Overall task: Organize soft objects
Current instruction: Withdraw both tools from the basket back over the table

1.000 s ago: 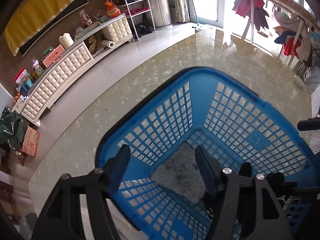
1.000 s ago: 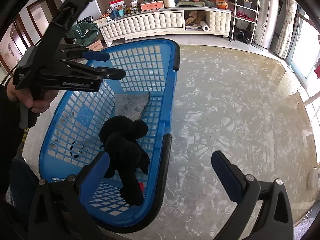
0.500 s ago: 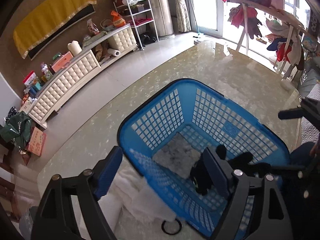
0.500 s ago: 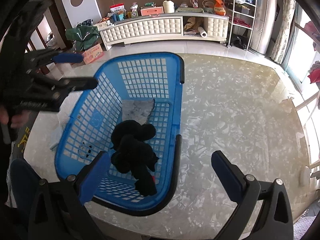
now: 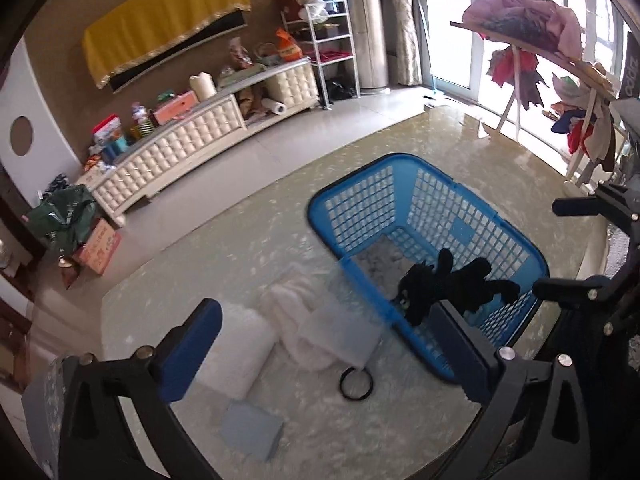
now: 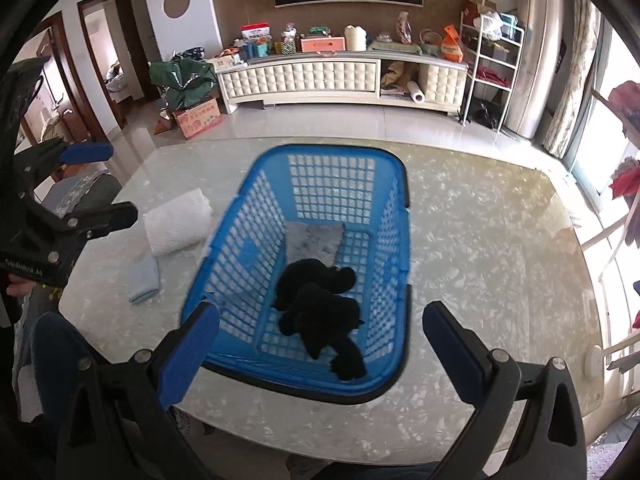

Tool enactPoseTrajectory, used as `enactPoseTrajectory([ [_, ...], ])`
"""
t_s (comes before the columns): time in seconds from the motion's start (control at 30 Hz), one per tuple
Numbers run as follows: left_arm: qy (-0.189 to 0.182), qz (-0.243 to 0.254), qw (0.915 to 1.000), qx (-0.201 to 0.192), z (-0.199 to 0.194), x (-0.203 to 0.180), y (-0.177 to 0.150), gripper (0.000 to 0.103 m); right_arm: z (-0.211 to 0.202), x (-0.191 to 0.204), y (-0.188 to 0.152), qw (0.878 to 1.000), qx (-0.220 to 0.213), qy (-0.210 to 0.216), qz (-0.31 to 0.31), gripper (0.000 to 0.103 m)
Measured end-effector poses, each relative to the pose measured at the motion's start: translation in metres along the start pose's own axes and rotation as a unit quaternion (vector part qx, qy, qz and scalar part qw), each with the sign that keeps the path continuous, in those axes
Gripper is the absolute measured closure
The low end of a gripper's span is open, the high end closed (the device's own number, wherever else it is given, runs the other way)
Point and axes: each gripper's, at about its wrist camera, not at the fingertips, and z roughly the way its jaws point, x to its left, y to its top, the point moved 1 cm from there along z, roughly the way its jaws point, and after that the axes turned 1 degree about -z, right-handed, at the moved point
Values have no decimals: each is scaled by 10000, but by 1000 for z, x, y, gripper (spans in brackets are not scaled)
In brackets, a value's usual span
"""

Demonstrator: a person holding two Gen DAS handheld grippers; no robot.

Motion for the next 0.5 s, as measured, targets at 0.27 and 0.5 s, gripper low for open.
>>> enactPoseTrajectory([
  [0.27,106,-245,9996,-63,-31,26,-35,0,-2,35,13,9994,-206,215,-172,1],
  [0.5,213,-532,9984,32,-43,57,-71,0,18,83,26,9968,-247,559,-523,1],
])
